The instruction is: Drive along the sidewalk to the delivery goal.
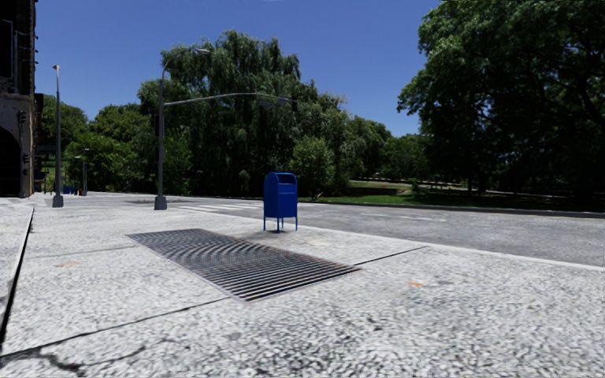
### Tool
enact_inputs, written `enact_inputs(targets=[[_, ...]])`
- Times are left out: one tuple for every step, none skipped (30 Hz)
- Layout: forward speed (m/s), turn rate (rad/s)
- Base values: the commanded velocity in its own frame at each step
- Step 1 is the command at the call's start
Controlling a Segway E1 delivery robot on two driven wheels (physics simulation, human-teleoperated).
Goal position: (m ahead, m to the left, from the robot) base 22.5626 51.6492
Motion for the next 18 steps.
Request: enact_inputs(targets=[[2.00, 0.90], [2.00, 0.90], [2.00, 0.90], [2.00, 0.90], [2.00, 0.90], [2.00, 0.90], [2.00, 0.90], [2.00, 0.90], [2.00, 0.89], [2.00, 0.79], [2.00, 0.02], [2.00, 0.00], [2.00, 0.00], [2.00, 0.00], [2.00, 0.00], [2.00, 0.00], [2.00, 0.00], [2.00, 0.00]])
